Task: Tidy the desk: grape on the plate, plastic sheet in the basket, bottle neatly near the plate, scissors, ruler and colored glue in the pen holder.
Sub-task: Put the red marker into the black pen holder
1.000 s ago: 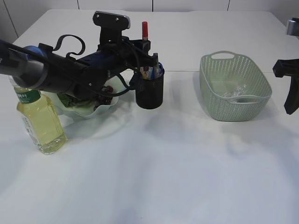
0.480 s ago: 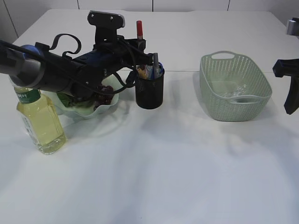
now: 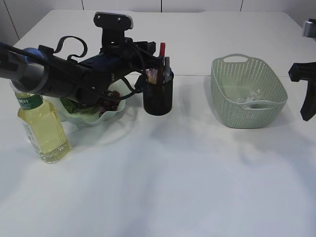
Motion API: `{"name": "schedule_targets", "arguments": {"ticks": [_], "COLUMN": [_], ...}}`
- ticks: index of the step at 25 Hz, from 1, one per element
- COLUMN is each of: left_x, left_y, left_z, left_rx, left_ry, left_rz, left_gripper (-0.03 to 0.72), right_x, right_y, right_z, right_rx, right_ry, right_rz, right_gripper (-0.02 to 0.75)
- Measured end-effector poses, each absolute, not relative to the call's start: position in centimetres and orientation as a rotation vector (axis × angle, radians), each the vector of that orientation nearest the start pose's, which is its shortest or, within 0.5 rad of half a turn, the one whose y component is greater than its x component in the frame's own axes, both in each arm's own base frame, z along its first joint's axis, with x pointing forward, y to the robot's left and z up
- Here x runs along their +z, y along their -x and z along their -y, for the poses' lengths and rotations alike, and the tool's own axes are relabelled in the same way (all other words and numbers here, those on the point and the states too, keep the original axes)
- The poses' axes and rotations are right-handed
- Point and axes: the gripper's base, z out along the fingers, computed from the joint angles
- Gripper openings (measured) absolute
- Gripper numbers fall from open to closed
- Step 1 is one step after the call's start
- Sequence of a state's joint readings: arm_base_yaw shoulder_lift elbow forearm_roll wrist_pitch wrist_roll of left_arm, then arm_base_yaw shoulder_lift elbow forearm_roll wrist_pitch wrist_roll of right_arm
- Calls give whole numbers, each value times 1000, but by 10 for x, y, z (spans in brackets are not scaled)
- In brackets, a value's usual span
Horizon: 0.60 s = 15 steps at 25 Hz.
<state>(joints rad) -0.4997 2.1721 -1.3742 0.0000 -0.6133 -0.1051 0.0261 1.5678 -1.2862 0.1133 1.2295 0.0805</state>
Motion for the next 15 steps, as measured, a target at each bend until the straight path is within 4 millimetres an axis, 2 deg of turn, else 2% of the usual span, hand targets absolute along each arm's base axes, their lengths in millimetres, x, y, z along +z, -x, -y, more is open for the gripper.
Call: {"name": "schedule_targets", "arguments": {"ticks": [15], "left_x": [177], "left_y": [-426], "left_z": [235], "left_rx": [-458], "left_ry": [-337], "left_rz": [-1666], "left_gripper": [157], "right_x": [289], "right_y": [-301], "right_z": [-17], "right_rx": [175], "right_ry": [-124], "right_rz": [-2993], "right_gripper": [241]}}
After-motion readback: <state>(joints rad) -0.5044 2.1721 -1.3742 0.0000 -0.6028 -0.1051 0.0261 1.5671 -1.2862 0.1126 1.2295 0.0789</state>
